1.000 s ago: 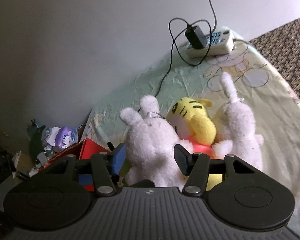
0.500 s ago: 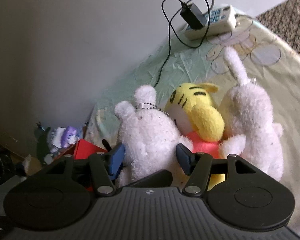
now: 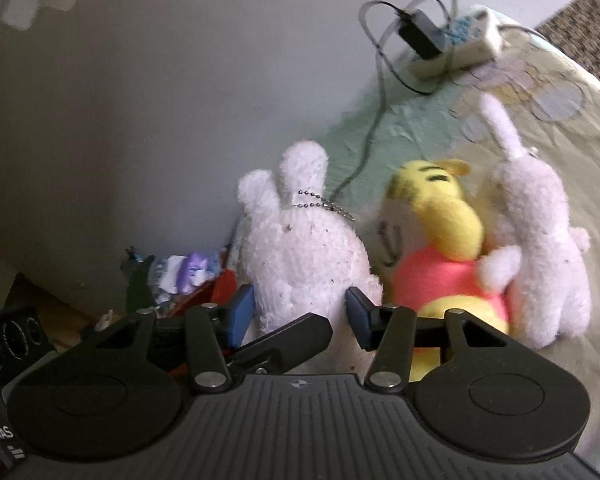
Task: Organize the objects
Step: 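Close the right tool on the white bunny plush on the bed, then carry the white bunny with the right tool into the red box and release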
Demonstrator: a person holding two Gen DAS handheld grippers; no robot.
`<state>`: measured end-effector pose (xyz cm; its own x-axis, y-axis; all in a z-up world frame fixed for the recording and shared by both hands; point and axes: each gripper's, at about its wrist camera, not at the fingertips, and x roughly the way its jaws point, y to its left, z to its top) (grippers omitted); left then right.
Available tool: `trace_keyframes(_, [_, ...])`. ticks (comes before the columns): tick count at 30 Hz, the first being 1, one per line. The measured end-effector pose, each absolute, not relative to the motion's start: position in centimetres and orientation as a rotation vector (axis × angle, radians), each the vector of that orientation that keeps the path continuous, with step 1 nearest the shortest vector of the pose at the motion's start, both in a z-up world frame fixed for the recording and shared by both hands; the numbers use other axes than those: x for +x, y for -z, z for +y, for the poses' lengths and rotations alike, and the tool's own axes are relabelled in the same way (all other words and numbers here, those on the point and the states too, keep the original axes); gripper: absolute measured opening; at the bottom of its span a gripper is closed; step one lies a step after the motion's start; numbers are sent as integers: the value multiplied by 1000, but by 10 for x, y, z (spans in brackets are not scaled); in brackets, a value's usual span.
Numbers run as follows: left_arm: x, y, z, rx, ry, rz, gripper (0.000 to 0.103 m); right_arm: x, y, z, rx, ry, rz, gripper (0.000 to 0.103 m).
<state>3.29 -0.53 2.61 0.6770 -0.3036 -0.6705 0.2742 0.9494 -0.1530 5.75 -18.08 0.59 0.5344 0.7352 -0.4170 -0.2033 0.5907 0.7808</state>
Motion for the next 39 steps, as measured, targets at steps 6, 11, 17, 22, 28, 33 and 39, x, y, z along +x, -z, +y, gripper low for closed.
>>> trace_keyframes(6, [2,-49,12,-42,283,647,67,42,-32,-164,715,-694,755,54])
trace_keyframes(11, [-15,-65,40,-48,251,567,67,37,-54,-137,677,-743,728,54])
trace_keyframes(17, [-36,-76,94,-49,177,516,67,35,-64,-79,676,-825,757,55])
trace_keyframes(22, [-49,-74,147,-49,71,527,67,37,-58,-14,695,-910,833,56])
trace_keyframes(28, [-60,-64,214,-65,-40,563,67,38,-37,64,699,-976,974,57])
trace_keyframes(33, [-64,-46,250,-52,-121,615,67,43,-6,114,749,-996,1125,58])
trace_keyframes(39, [-56,-25,277,-38,-160,677,69,45,13,149,765,-969,1236,60])
